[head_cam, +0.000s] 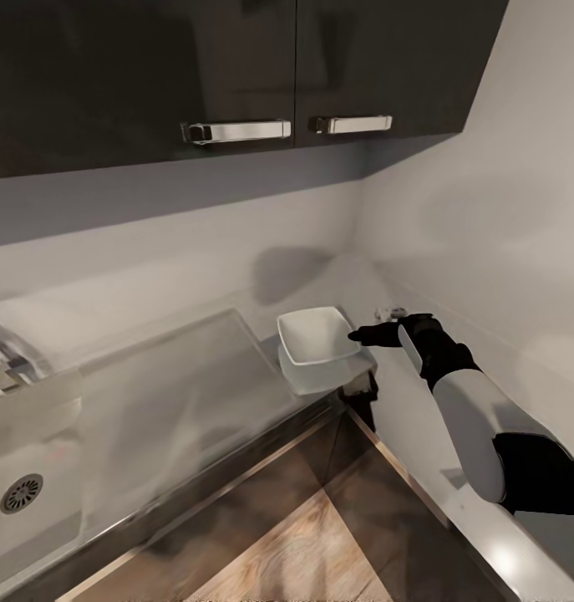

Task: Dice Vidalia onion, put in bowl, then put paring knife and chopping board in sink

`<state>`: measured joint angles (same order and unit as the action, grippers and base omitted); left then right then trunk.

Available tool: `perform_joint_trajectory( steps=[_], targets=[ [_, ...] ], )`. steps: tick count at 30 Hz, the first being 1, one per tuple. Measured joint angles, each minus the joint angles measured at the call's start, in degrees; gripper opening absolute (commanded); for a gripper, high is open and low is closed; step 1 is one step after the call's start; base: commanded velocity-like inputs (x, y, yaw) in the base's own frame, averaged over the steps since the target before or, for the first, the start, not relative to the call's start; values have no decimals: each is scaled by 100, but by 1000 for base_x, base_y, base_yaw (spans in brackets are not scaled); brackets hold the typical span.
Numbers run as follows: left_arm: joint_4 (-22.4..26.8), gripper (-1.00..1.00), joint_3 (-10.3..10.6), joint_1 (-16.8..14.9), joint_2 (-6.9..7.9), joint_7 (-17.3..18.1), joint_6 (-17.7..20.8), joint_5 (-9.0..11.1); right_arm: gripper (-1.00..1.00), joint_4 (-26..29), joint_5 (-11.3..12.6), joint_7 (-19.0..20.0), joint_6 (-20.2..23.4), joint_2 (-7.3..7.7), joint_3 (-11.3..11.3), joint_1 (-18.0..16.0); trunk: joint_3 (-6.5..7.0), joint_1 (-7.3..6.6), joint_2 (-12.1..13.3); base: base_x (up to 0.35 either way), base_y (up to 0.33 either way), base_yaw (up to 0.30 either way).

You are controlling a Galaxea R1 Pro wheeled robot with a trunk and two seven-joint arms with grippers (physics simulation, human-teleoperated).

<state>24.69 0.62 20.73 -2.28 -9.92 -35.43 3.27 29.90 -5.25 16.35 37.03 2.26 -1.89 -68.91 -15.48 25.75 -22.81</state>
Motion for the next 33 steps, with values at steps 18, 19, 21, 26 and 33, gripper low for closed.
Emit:
perform_joint_trajectory(
  steps=[18, 19, 21, 26, 33],
  targets=[
    [0, 100, 0, 1, 0, 0, 0, 0, 100, 6, -15, 545, 2, 31, -20, 2, -157, 0, 0, 0, 0, 0],
    [0, 100, 0, 2, 0, 0, 0, 0, 100, 9, -14, 553, 1, 33, -23, 3, -164, 0, 0, 0, 0, 0],
    [0, 100, 0, 1, 0, 0, 0, 0, 100, 14, -14, 597, 2, 41, -29, 3, -177, 0, 0, 0, 0, 0],
    [0, 100, 0, 1, 0, 0, 0, 0, 100, 17, -15, 758, 2, 74, -33, 0, -195, 0, -1, 0, 0, 0],
    [0, 100, 0, -1, 0, 0, 0, 0, 100, 15, -15, 794, 1, 84, -30, 3, -198, 0, -1, 0, 0, 0]
  ],
)
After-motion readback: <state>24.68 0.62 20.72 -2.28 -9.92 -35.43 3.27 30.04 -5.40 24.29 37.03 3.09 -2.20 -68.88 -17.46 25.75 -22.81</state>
